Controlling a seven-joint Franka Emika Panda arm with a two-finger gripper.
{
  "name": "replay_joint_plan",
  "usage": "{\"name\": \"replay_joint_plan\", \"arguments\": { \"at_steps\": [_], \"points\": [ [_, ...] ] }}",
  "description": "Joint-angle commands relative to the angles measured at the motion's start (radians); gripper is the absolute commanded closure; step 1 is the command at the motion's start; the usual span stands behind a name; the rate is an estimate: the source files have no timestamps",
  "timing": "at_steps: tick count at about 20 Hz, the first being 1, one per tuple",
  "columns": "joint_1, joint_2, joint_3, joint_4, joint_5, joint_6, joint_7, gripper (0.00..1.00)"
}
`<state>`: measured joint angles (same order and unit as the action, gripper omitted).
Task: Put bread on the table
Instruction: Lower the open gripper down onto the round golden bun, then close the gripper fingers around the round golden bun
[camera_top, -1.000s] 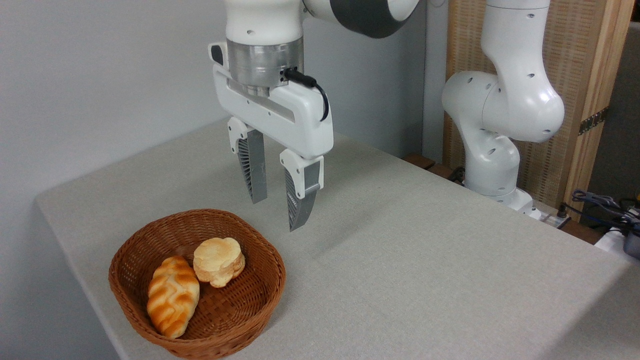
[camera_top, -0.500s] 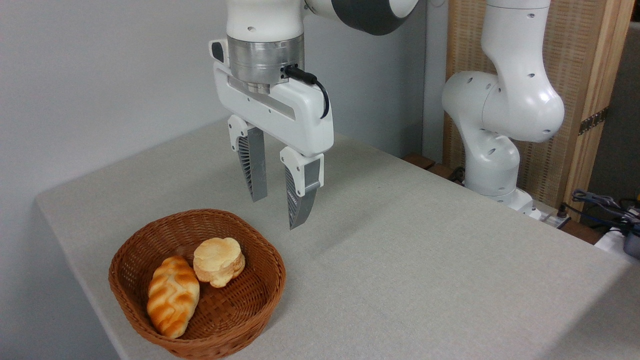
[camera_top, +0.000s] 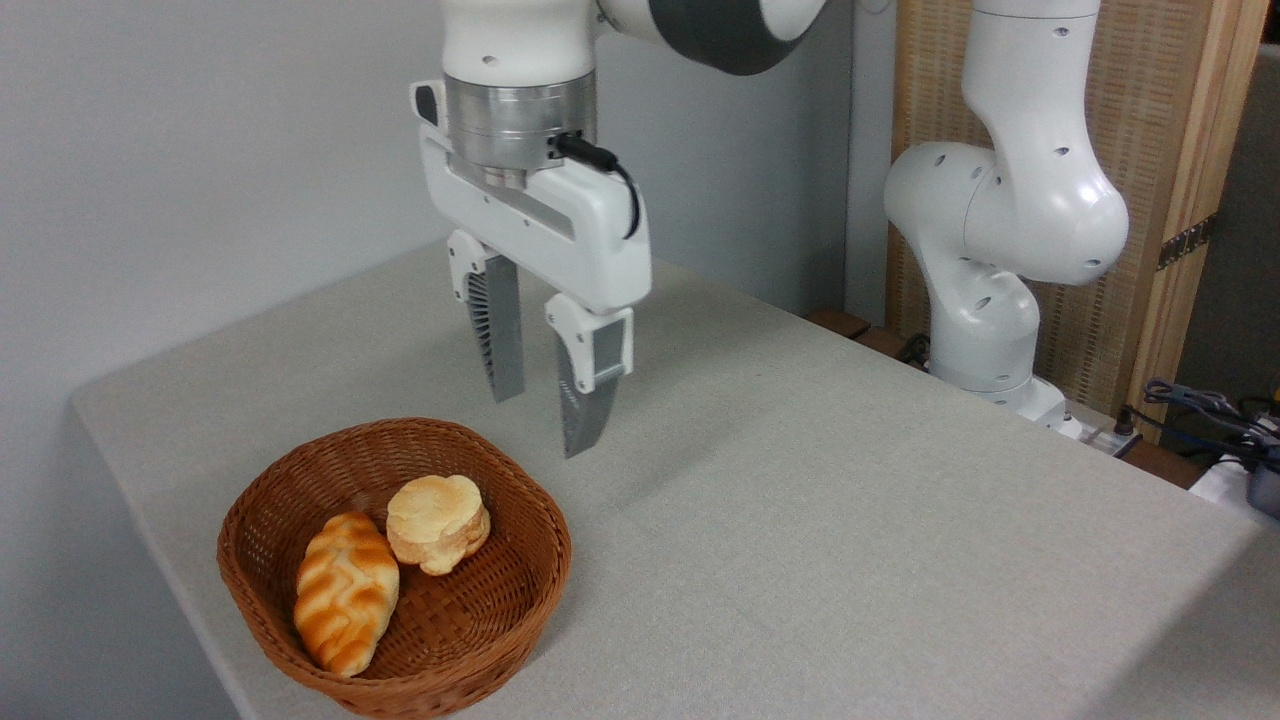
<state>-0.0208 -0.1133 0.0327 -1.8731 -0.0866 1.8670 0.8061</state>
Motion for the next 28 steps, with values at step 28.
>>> {"name": "replay_joint_plan", "arguments": {
  "at_steps": [28],
  "points": [
    [-0.117, 0.219, -0.053, 0.011, -0.008, 0.215, 0.008, 0.0]
  ]
}}
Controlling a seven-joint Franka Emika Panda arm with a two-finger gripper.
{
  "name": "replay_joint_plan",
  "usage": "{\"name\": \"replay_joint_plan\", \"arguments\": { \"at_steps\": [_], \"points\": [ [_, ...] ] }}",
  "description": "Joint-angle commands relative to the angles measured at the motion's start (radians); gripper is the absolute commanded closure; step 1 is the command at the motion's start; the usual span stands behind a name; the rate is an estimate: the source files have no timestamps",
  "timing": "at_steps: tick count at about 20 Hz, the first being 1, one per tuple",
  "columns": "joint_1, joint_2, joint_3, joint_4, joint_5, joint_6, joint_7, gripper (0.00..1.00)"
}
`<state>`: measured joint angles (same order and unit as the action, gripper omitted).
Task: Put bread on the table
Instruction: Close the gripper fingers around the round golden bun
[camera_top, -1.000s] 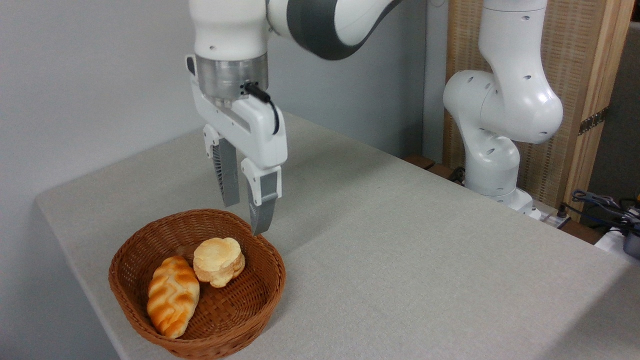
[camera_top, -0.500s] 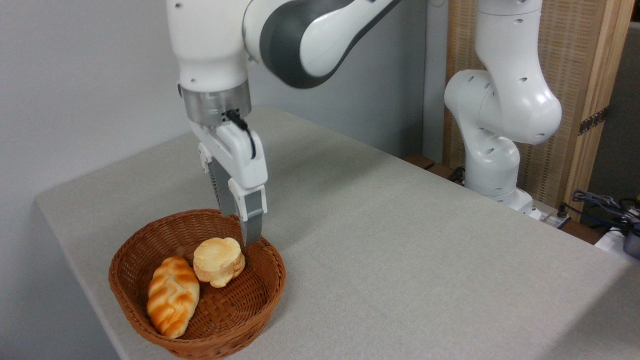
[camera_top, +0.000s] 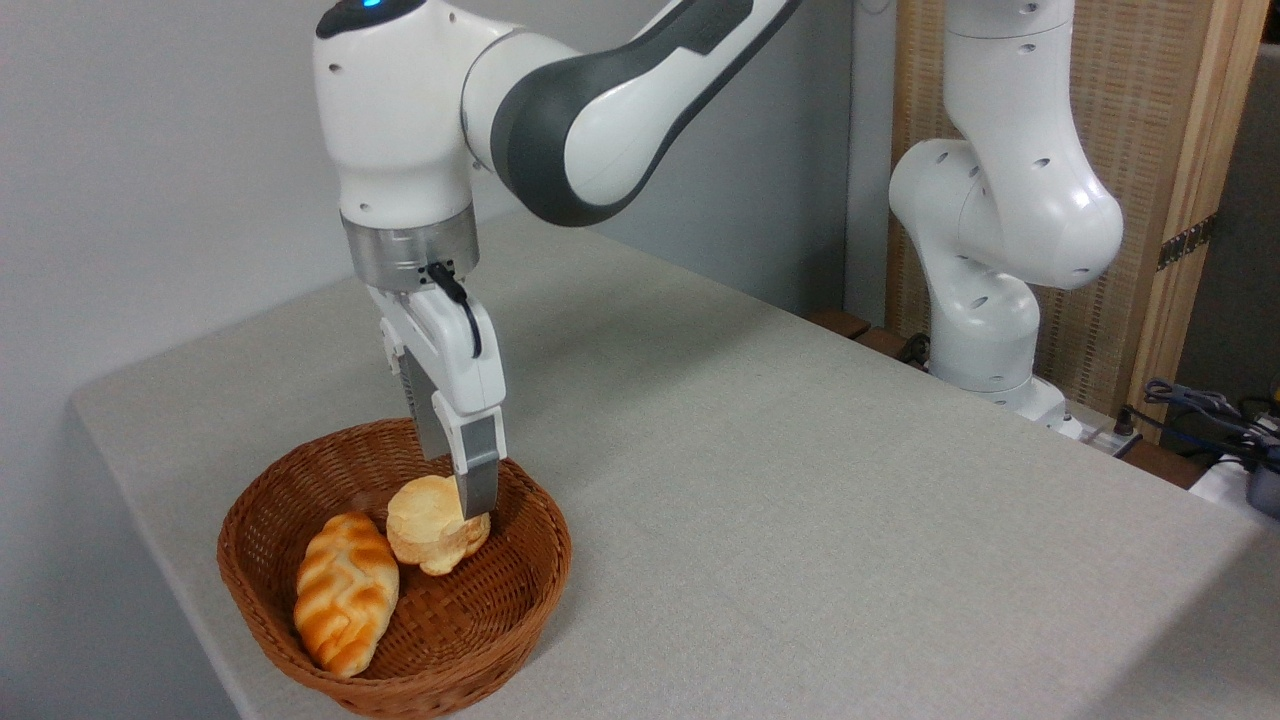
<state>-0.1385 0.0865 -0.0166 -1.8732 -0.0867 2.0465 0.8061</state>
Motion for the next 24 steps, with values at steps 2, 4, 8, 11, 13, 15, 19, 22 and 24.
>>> {"name": "replay_joint_plan", "arguments": {
  "at_steps": [2, 4, 8, 11, 13, 15, 19, 22, 24],
  "points": [
    [0.0, 0.03, -0.003, 0.011, -0.015, 0.047, 0.008, 0.0],
    [0.0, 0.039, -0.003, 0.012, -0.015, 0.066, 0.007, 0.0],
    [-0.001, 0.056, -0.017, 0.012, -0.013, 0.083, 0.008, 0.0],
    [-0.001, 0.065, -0.02, 0.012, -0.008, 0.083, 0.008, 0.0],
    [-0.001, 0.067, -0.022, 0.012, -0.008, 0.083, 0.008, 0.0],
    [-0.001, 0.073, -0.022, 0.012, -0.007, 0.084, 0.008, 0.0],
    [-0.001, 0.076, -0.042, 0.012, -0.005, 0.084, 0.004, 0.0],
    [-0.001, 0.085, -0.045, 0.012, -0.004, 0.084, 0.007, 0.11],
    [-0.001, 0.085, -0.046, 0.012, -0.004, 0.083, 0.008, 0.35]
  ]
}}
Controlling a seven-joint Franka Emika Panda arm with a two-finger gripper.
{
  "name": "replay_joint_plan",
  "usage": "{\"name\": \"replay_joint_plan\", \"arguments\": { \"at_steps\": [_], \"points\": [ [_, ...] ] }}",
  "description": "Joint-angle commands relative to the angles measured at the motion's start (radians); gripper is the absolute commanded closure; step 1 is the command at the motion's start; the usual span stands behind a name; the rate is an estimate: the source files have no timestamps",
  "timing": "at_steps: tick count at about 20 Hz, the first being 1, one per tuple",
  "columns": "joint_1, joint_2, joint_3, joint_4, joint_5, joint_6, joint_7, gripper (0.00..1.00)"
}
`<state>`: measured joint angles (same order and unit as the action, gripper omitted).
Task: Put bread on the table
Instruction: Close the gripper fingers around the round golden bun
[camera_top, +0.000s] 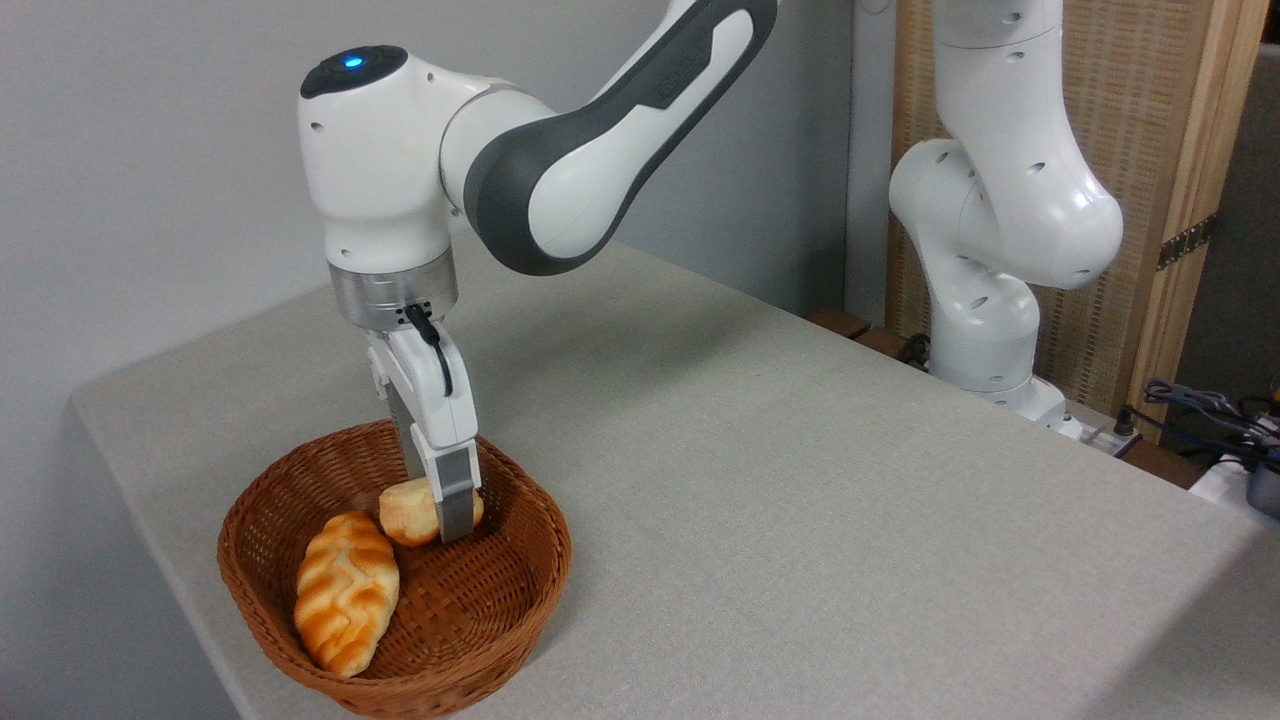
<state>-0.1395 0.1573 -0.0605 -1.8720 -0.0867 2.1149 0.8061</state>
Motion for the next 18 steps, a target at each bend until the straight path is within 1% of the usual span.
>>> {"name": "replay_joint_plan", "arguments": {
  "at_steps": [1, 2, 3, 5, 16, 18],
  "points": [
    [0.0, 0.015, -0.002, 0.011, -0.004, 0.014, 0.008, 0.42],
    [0.0, 0.013, -0.002, 0.011, -0.005, 0.014, 0.01, 0.6],
    [0.001, 0.011, -0.001, 0.011, -0.005, 0.013, 0.01, 0.71],
    [0.001, 0.01, -0.001, 0.011, -0.007, 0.013, 0.01, 0.81],
    [0.001, 0.008, -0.001, 0.011, -0.007, 0.013, 0.01, 0.81],
    [0.001, 0.005, 0.002, 0.028, -0.011, 0.008, 0.005, 0.81]
  ]
}}
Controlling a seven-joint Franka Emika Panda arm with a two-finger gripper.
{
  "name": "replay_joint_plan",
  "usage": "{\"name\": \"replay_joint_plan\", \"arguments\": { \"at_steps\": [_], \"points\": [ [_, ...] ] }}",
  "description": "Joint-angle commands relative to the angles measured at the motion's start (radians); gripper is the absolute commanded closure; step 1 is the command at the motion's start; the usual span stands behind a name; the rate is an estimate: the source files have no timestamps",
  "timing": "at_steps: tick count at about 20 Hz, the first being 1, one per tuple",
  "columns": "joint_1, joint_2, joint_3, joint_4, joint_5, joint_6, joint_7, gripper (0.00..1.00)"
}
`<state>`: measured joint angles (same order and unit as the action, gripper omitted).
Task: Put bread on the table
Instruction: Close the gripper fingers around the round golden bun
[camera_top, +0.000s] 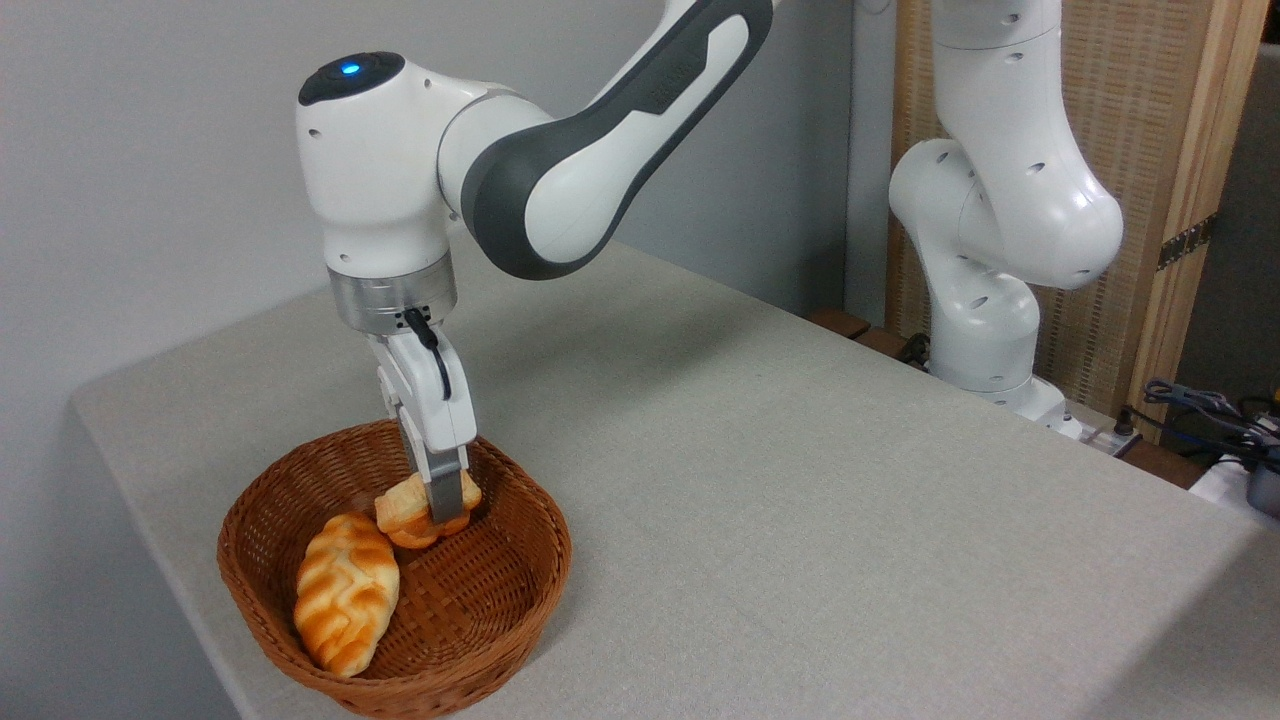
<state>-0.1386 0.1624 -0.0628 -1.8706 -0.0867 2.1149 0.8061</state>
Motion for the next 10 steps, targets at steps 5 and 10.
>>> {"name": "replay_joint_plan", "arguments": {
  "at_steps": [5, 10],
  "points": [
    [0.011, -0.032, 0.041, 0.105, -0.021, -0.12, -0.001, 0.8],
    [0.011, -0.083, 0.07, 0.114, -0.045, -0.21, -0.001, 0.79]
  ]
}}
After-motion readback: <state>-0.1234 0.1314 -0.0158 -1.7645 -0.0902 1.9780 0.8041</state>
